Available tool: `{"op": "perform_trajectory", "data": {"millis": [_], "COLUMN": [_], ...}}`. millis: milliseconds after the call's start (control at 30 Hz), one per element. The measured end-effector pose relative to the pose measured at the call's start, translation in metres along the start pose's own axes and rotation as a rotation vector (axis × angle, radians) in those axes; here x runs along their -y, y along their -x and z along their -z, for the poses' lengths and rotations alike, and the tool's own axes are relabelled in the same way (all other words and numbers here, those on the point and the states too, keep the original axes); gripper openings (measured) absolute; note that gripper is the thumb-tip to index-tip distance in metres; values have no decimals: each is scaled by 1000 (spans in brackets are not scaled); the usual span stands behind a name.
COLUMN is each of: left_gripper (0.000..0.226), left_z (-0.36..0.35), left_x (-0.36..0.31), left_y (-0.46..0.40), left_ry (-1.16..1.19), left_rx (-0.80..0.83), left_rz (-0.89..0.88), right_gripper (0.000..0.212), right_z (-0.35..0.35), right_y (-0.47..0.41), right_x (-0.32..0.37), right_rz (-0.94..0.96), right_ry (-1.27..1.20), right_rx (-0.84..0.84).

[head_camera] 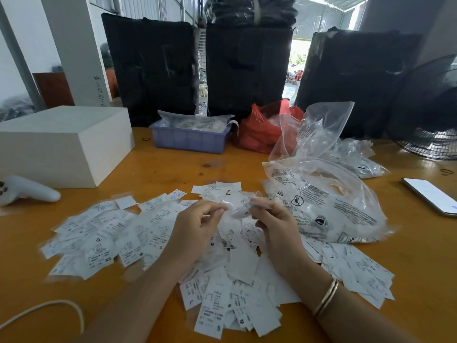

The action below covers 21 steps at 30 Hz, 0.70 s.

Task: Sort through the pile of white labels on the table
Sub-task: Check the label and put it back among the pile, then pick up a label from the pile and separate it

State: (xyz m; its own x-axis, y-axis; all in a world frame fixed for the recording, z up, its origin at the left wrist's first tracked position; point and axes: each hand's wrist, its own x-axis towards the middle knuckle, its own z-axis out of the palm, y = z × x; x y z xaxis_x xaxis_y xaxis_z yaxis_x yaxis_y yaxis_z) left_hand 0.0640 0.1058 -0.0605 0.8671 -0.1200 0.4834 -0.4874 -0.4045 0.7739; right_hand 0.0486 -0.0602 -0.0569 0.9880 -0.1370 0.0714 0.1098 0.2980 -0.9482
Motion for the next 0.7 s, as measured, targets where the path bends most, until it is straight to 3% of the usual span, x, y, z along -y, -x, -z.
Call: {"op": "perform_trajectory", "data": {"millis": [233,300,400,500,700], "left_gripper": [24,21,7,15,10], "left_z": [0,2,3,4,7], "left_x": [4,5,7,4,4], "left_y": [0,-1,-3,-1,-3], "left_ry": [69,79,104,104,49], "left_rx": [24,-6,-15,25,63], "left_rz": [60,78,32,-21,-50], "right_gripper": [53,53,32,13,29], "right_z": [2,2,4,5,7], "right_y": [-4,-4,-4,-4,-3], "right_x": [-6,-5,-2,-2,0], "right_rz": [-17,-2,6,85,335], "right_ry": [-200,-174,-239,-83,269], "right_rx": [88,82,65,23,35]}}
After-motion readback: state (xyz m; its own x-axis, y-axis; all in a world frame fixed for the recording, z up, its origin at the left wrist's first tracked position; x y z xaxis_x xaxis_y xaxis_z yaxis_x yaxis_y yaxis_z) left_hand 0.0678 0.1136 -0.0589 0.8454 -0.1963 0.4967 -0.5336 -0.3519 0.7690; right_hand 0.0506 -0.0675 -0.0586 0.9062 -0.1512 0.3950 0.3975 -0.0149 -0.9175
